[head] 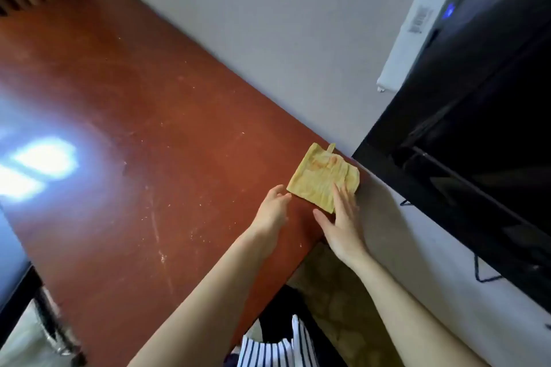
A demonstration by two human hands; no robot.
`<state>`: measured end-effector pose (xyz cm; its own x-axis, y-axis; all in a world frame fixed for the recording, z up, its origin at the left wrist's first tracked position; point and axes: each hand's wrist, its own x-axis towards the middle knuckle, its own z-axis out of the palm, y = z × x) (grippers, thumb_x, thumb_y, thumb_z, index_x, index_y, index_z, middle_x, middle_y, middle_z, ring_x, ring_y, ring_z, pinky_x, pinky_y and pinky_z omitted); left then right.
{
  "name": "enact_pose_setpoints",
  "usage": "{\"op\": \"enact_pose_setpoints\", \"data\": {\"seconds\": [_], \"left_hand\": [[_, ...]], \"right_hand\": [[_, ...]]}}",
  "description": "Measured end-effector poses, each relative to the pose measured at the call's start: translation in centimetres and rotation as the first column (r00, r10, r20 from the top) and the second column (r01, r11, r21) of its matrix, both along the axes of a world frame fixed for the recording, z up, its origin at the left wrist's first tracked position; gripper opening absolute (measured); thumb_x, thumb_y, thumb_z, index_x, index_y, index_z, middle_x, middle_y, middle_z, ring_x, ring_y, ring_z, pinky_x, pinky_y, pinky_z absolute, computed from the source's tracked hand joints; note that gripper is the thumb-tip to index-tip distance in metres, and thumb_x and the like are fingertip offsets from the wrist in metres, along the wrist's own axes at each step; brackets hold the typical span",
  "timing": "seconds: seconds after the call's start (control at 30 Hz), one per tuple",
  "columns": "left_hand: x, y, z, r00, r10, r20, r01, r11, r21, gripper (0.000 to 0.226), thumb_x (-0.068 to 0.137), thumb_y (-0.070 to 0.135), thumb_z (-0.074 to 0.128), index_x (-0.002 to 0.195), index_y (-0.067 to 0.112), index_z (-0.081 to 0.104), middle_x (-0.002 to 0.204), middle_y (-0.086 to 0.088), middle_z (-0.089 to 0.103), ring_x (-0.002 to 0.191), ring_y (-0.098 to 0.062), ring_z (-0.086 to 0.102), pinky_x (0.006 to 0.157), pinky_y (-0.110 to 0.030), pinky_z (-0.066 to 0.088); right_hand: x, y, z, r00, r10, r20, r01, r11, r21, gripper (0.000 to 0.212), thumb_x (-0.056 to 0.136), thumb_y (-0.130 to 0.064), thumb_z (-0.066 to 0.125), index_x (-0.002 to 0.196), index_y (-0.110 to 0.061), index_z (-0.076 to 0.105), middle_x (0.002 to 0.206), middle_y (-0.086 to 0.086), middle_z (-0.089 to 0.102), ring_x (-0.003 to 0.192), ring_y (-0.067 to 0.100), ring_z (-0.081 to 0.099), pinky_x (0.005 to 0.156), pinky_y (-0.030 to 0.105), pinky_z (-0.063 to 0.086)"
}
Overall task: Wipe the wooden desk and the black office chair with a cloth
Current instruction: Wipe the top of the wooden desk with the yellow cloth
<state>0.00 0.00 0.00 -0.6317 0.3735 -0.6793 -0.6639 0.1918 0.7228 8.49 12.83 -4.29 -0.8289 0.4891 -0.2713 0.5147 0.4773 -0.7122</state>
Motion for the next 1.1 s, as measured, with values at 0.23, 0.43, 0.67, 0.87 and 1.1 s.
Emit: {"op": "enact_pose_setpoints", "data": {"seconds": [0.23,0.43,0.67,0.87,1.1], "left_hand": [[-2.3,4.8,-1.4,0.911,0.311,0.270,-0.305,0.950,-0.067,0.031,0.096,0.008,0.046,0.126,0.001,0.048,0.119,-0.009,0.049,0.114,-0.021,0.048,0.088,-0.029,0.038],[-2.9,7.7,-1.2,0.949,0.265,0.173,-0.243,0.960,-0.141,0.009,0.088,0.012,0.055,0.085,0.006,0.061,0.079,-0.006,0.056,0.071,-0.020,0.054,0.063,-0.026,0.044],[-2.5,9.7,-1.0,0.995,0.102,-0.002,-0.100,0.966,-0.238,0.025,0.091,0.023,0.055,0.107,0.007,0.044,0.110,-0.011,0.058,0.101,-0.025,0.056,0.078,-0.035,0.046],[-2.6,8.7,-0.6,0.992,0.088,-0.091,-0.107,0.968,-0.226,0.027,0.090,0.019,0.055,0.116,0.012,0.059,0.106,-0.006,0.064,0.099,-0.022,0.062,0.075,-0.026,0.049],[-0.1,-0.4,3.0,0.986,0.132,-0.099,-0.118,0.984,0.137,0.027,0.094,0.006,0.043,0.104,0.013,0.067,0.101,-0.011,0.068,0.087,-0.017,0.066,0.073,-0.028,0.053]], "right_hand": [[-4.5,2.6,-1.0,0.936,0.106,0.336,-0.106,0.994,-0.020,0.085,0.090,-0.066,0.034,0.147,-0.033,-0.019,0.156,-0.002,-0.024,0.143,0.024,-0.020,0.115,0.046,-0.006],[-6.6,2.7,-0.3,0.924,0.085,0.372,-0.034,0.989,-0.140,0.076,0.090,-0.068,0.020,0.148,-0.034,-0.015,0.158,0.000,-0.017,0.143,0.026,-0.020,0.116,0.054,-0.001],[-6.5,2.8,0.6,0.969,0.006,0.245,0.099,0.906,-0.412,0.067,0.094,-0.059,0.018,0.151,-0.025,0.015,0.158,0.008,0.015,0.146,0.028,0.005,0.116,0.055,0.016],[-4.7,0.3,4.1,0.995,-0.025,0.097,0.085,0.728,-0.680,0.043,0.105,-0.025,0.018,0.146,-0.014,0.026,0.148,0.008,0.033,0.135,0.016,0.032,0.103,0.022,0.039],[-1.0,-4.6,7.9,0.990,0.075,-0.120,-0.125,0.866,-0.485,0.046,0.099,-0.021,0.047,0.141,-0.037,0.036,0.140,-0.016,0.042,0.127,0.001,0.040,0.105,0.027,0.035]]}}
